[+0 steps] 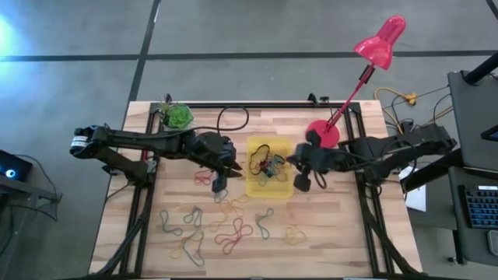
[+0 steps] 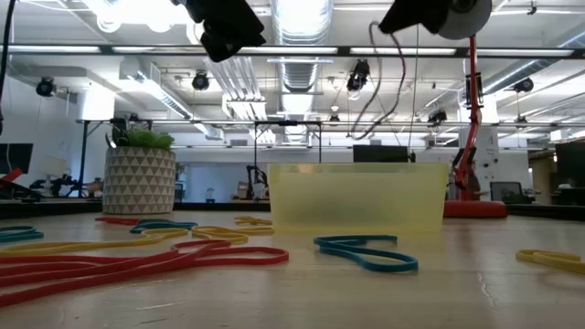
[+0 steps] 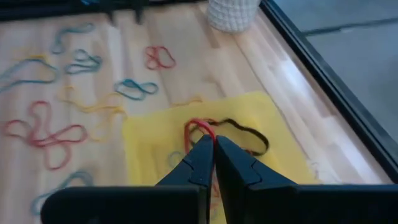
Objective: Pick and place rubber bands into bin
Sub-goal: Put the red rubber band into the bin
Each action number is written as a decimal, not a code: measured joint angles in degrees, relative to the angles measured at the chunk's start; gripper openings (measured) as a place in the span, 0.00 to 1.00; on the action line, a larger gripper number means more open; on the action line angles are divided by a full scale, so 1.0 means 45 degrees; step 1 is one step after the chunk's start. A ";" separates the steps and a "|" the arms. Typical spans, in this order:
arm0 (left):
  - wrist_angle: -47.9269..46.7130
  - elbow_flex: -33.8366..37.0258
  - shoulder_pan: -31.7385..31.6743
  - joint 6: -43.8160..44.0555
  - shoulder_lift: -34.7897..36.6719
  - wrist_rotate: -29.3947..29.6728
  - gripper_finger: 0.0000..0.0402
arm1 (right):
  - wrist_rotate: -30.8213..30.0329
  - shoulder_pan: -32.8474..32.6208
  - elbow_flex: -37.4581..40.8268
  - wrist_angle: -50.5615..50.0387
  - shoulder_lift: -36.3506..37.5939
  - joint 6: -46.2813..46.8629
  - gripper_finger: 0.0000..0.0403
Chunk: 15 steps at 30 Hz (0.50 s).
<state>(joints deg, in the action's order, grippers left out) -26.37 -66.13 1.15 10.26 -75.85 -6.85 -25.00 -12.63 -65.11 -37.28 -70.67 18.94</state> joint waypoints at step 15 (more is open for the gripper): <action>-0.0072 0.0000 0.0010 0.0005 0.0000 0.0029 0.22 | 0.2398 0.1947 0.1410 0.1513 -0.2394 0.0667 0.02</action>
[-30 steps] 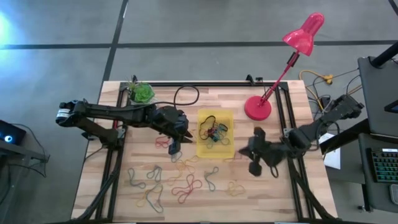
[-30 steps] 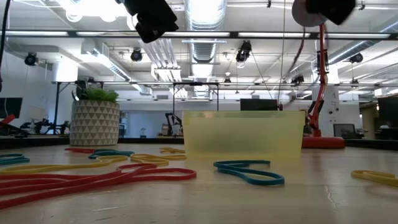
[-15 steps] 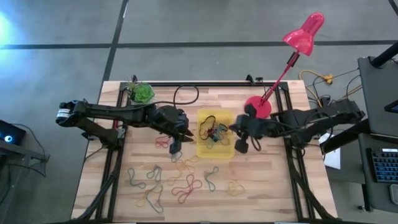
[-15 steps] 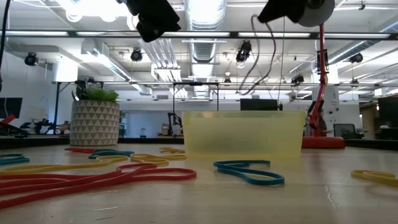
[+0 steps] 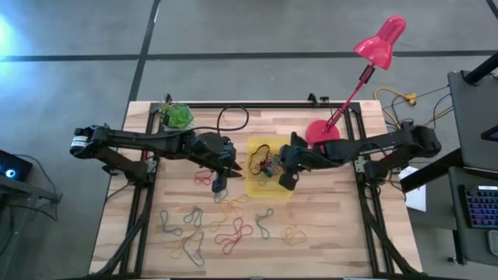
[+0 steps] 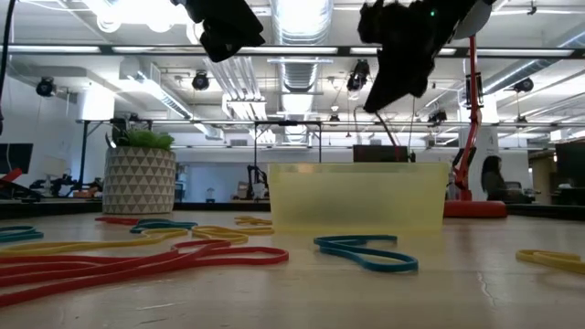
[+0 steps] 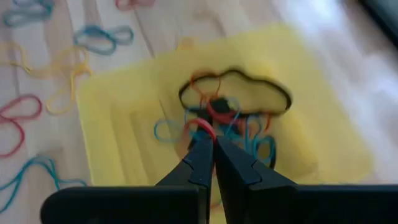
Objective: Pick and place rubber bands into bin
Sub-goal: Put the red rubber band into the bin, then put the left red rubber band into the bin
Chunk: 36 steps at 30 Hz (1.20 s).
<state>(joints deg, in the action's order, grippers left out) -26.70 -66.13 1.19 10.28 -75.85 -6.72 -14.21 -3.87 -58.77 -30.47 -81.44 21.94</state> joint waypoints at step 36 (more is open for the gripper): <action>-0.0354 0.7253 0.0369 0.3429 0.3324 0.1327 0.22 | 0.2163 -0.1895 0.1630 -0.0519 0.4600 0.1052 0.26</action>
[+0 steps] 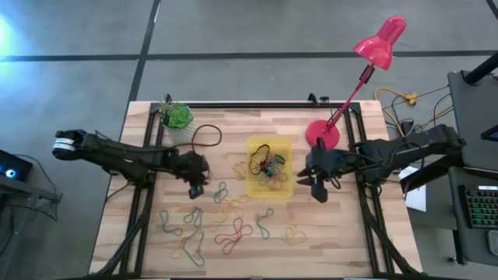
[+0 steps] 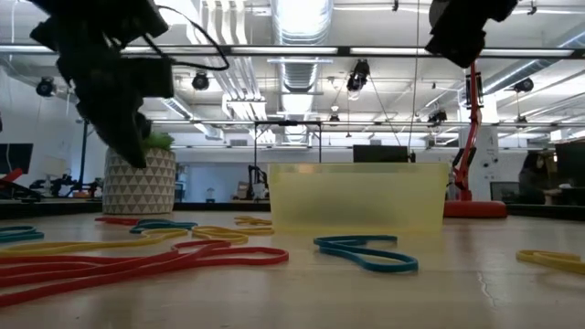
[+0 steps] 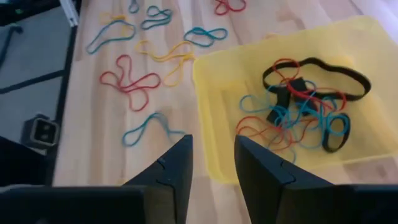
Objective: Pick and place rubber bands into bin
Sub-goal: Put the left red rubber band into the bin
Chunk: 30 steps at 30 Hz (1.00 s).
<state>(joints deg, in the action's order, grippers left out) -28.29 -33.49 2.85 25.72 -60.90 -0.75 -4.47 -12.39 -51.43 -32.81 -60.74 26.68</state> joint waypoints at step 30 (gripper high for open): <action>0.0526 0.0931 -0.0029 -0.1905 -0.2595 0.1295 0.22 | -0.0025 -0.0638 0.1251 0.0522 0.0887 0.1887 0.44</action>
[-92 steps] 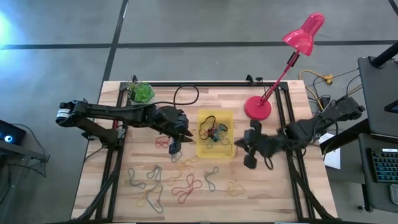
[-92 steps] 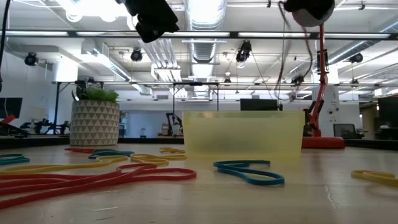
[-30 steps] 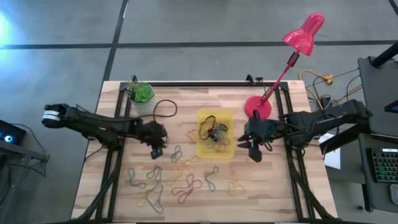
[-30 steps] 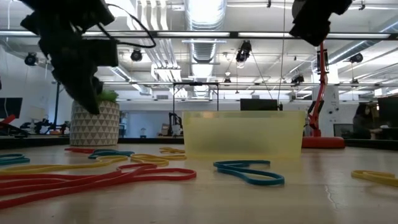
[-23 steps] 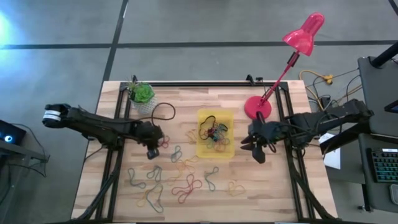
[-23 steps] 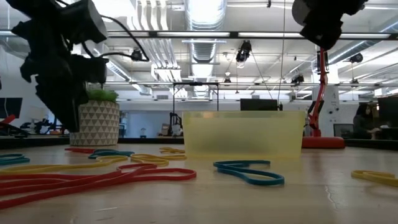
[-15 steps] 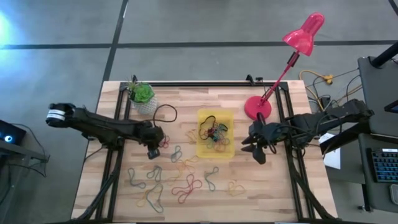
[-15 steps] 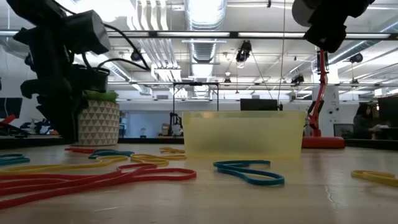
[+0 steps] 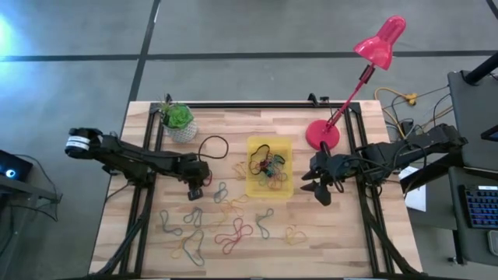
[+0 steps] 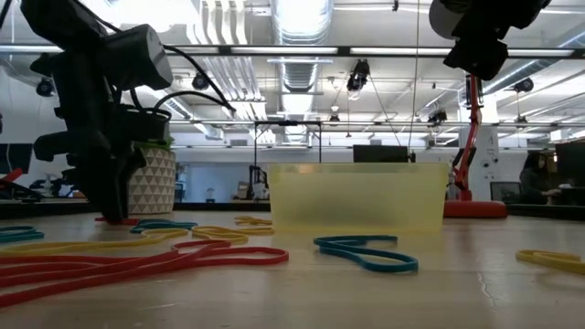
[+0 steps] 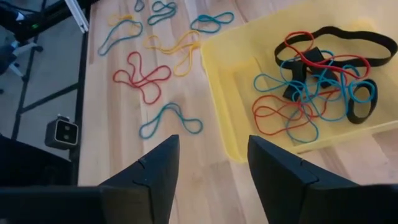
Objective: Pick and place rubber bands into bin
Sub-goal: Put the left red rubber band into the bin
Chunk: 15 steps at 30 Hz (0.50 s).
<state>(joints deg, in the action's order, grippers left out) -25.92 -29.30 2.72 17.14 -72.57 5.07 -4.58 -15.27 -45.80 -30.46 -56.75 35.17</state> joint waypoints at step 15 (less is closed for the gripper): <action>-0.0034 -0.0039 -0.0212 -0.0407 -0.0641 -0.0520 0.22 | 0.0001 0.0000 0.0000 0.0060 -0.0005 0.0196 0.43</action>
<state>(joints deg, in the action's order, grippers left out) -26.08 -29.47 1.77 15.31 -75.46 2.73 -4.58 -15.27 -45.80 -30.19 -56.77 36.05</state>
